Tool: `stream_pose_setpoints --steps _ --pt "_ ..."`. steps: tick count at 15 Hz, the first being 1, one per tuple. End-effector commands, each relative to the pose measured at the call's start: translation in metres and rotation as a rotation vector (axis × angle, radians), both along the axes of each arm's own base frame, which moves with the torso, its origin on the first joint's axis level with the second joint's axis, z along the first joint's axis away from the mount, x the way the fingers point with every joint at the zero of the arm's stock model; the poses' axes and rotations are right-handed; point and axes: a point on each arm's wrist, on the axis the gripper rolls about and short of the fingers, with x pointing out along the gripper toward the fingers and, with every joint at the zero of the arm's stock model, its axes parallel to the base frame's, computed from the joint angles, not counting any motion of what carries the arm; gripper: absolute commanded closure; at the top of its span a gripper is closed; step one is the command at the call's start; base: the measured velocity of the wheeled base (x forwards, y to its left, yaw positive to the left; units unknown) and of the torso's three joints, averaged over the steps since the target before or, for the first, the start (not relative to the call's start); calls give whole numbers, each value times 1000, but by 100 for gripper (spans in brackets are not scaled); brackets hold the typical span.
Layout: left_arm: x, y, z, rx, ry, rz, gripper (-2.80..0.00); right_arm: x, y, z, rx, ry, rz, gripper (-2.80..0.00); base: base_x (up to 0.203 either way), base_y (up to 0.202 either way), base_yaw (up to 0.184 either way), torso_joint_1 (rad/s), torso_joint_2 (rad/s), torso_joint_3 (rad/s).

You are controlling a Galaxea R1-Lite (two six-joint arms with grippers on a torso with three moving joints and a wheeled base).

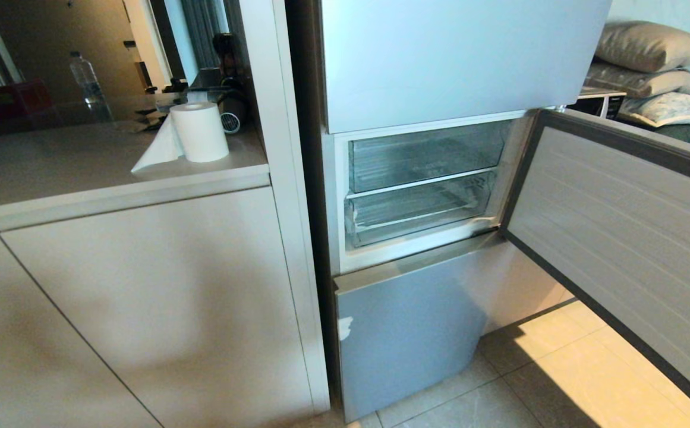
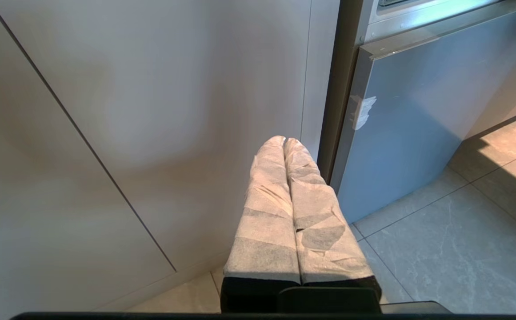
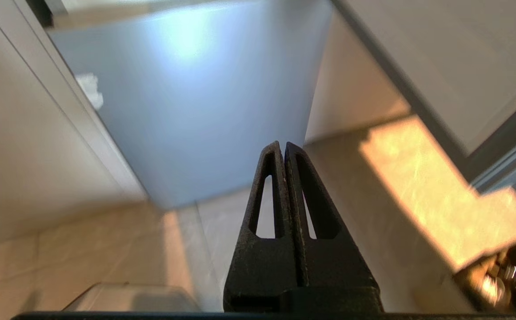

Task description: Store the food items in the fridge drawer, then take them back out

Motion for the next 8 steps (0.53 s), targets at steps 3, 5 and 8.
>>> stream_pose_setpoints --steps 3,5,8 --pt "0 0 0 -1 0 13 0 -12 0 -6 -39 -125 -10 0 0 0 0 0 0 0" --pt "0 0 0 -1 0 13 0 -12 -1 -6 -3 -124 -31 0 0 0 0 0 0 0" --pt "0 0 0 -1 -1 13 0 -12 -1 -6 48 -128 -42 0 0 0 0 0 0 0"
